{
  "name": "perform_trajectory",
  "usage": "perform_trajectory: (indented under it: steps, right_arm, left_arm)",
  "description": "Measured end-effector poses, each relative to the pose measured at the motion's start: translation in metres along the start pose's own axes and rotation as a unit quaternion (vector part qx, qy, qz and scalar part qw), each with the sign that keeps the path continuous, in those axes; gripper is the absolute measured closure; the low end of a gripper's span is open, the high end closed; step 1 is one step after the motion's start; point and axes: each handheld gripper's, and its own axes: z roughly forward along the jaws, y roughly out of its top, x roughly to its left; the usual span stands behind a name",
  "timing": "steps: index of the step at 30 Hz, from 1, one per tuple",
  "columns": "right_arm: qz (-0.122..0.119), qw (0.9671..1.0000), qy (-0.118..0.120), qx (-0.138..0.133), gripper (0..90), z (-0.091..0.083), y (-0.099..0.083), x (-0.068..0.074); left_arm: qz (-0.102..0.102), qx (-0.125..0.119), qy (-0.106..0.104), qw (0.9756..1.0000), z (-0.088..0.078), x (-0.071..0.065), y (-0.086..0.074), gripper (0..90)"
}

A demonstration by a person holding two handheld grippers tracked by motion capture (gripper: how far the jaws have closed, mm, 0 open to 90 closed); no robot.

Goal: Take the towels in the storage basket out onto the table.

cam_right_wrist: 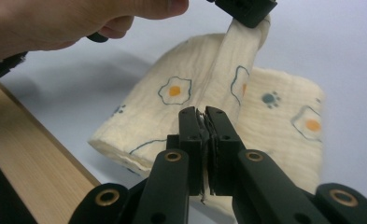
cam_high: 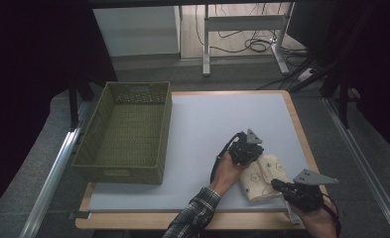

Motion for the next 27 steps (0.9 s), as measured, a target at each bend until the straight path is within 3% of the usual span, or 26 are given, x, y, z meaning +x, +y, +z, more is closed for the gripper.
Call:
perform_trajectory:
  steps: [5, 9, 12, 15, 20, 25, 27]
  right_arm:
    - [0.01, 0.9999, -0.012, 0.004, 86.3, -0.002, -0.007, -0.011]
    - [0.022, 0.9996, -0.017, 0.009, 86.2, 0.0, -0.013, -0.019]
    - [0.031, 0.9992, -0.021, 0.014, 86.0, 0.003, -0.018, -0.024]
    - [0.038, 0.9988, -0.022, 0.021, 85.5, 0.007, -0.022, -0.027]
    - [0.044, 0.9984, -0.031, 0.017, 79.4, 0.006, -0.026, -0.032]
    - [0.042, 0.9976, -0.054, 0.01, 72.8, -0.002, -0.022, -0.036]
    - [0.041, 0.9971, -0.065, 0.006, 70.6, -0.008, -0.02, -0.039]
  left_arm:
    - [0.012, 0.012, 0.001, 0.9998, 0.013, -0.005, 0.006, 85.9]
    - [0.011, 0.011, 0.004, 0.9999, 0.024, -0.008, 0.009, 85.7]
    - [0.02, 0.029, 0.007, 0.9993, 0.031, -0.009, 0.01, 85.4]
    - [0.02, 0.036, 0.007, 0.9991, 0.036, -0.009, 0.008, 78.6]
    - [-0.009, 0.008, 0.001, 0.9999, 0.021, -0.001, 0.007, 55.3]
    - [-0.028, -0.015, -0.003, 0.9995, -0.002, 0.006, 0.004, 44.9]
    - [-0.026, -0.014, 0.002, 0.9996, -0.01, 0.01, 0.001, 42.4]
